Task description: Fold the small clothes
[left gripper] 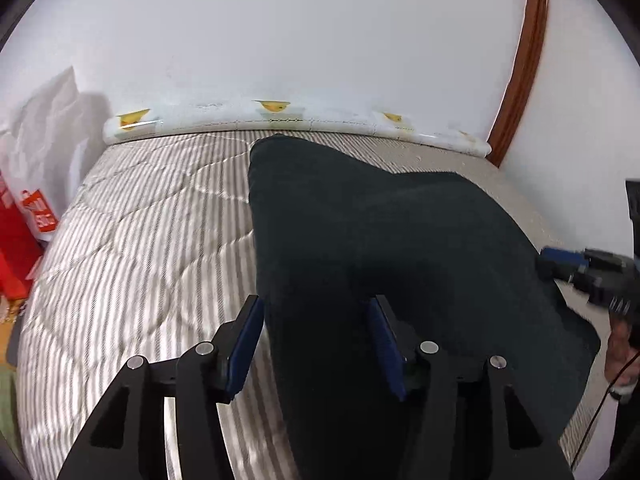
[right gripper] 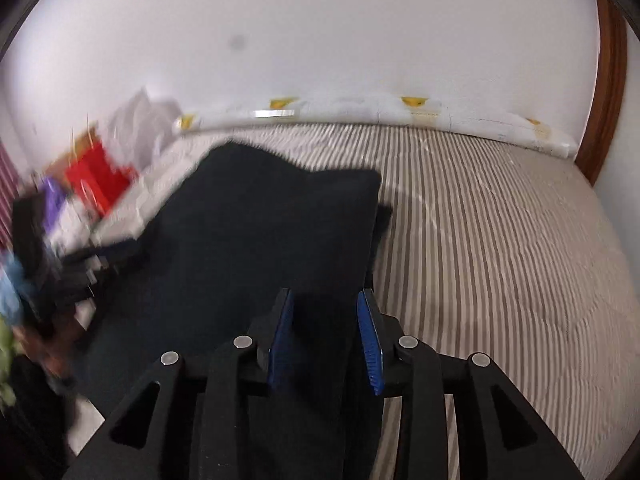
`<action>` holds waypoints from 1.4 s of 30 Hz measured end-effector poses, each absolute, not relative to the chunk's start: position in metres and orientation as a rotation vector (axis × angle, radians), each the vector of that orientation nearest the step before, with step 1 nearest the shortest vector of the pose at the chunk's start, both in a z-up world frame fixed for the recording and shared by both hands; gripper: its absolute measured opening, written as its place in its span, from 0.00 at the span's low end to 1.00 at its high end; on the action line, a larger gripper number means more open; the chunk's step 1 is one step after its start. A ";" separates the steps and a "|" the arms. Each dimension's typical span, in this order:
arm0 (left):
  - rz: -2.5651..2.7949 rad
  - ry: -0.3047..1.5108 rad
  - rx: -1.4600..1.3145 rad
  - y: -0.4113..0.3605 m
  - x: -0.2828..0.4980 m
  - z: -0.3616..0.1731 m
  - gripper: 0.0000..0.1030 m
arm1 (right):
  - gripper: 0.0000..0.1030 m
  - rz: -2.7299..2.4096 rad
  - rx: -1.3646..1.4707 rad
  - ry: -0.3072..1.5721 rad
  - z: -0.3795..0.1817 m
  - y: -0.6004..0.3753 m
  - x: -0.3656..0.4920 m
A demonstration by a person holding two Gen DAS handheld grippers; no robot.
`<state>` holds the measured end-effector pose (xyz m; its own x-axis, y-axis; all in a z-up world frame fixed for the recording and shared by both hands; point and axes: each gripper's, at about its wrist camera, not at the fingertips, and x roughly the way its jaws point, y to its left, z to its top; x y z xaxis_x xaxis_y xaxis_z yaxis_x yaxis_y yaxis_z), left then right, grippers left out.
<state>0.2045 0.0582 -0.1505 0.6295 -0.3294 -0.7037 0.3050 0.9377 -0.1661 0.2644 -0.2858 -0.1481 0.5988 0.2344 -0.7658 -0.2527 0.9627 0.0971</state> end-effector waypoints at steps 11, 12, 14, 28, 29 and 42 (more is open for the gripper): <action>-0.311 0.847 -0.034 0.065 0.152 -0.143 0.51 | 0.29 0.149 -0.016 0.867 -0.167 -0.306 0.206; -0.309 0.848 -0.031 0.065 0.147 -0.143 0.51 | 0.29 0.144 -0.016 0.871 -0.168 -0.307 0.201; -0.305 0.850 -0.029 0.064 0.138 -0.142 0.51 | 0.29 0.136 -0.014 0.873 -0.169 -0.309 0.192; -0.268 0.848 -0.065 0.061 0.082 -0.114 0.52 | 0.39 0.115 0.030 0.828 -0.132 -0.319 0.136; -0.264 0.840 -0.068 0.061 0.076 -0.109 0.54 | 0.42 0.112 0.034 0.817 -0.125 -0.319 0.130; -0.169 0.737 -0.025 0.056 -0.003 -0.040 0.77 | 0.67 0.090 0.050 0.721 -0.051 -0.335 0.048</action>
